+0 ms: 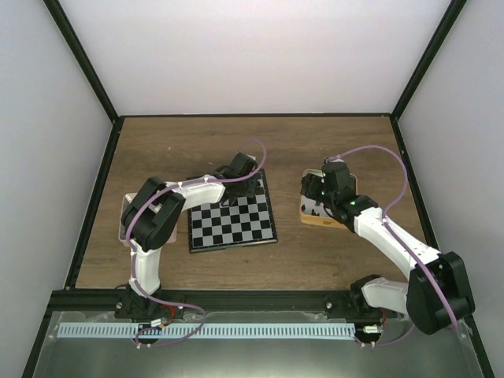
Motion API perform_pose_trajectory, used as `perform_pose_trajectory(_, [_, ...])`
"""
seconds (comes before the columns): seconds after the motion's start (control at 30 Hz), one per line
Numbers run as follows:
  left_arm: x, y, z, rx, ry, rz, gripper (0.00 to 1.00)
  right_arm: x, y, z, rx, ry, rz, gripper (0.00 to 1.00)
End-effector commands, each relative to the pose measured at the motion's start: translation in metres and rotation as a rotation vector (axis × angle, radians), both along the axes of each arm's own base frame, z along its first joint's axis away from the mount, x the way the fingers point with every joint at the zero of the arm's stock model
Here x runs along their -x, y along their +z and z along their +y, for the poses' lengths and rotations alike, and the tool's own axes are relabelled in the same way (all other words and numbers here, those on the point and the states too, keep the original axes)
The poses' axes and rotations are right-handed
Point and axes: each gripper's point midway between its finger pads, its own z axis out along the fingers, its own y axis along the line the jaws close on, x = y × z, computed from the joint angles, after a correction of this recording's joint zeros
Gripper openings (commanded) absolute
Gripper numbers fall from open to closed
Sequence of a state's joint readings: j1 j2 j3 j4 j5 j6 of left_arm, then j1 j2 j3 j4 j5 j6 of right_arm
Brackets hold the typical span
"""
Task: Set up the chess pieces on the board
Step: Place the chess piece on the chessboard.
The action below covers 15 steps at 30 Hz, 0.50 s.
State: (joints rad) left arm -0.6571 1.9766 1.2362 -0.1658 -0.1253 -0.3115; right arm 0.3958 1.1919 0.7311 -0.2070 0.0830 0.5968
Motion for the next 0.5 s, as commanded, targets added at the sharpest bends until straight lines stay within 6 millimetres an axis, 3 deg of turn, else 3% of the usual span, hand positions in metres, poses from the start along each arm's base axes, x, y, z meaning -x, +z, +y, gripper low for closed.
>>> perform_pose_trajectory(0.0, [-0.008,0.027,-0.006,0.037,0.004,-0.045,0.28,0.000,0.005,-0.006,-0.005,-0.028,-0.010,0.68])
perform_pose_trajectory(0.2, [-0.006,0.065,-0.002,0.074,0.026,-0.094,0.32,0.000,0.006,-0.013,0.006,-0.053,-0.008,0.67])
perform_pose_trajectory(0.47, [0.011,0.144,0.012,0.186,0.038,-0.208,0.41,-0.001,-0.029,-0.055,0.087,-0.169,0.125,0.58])
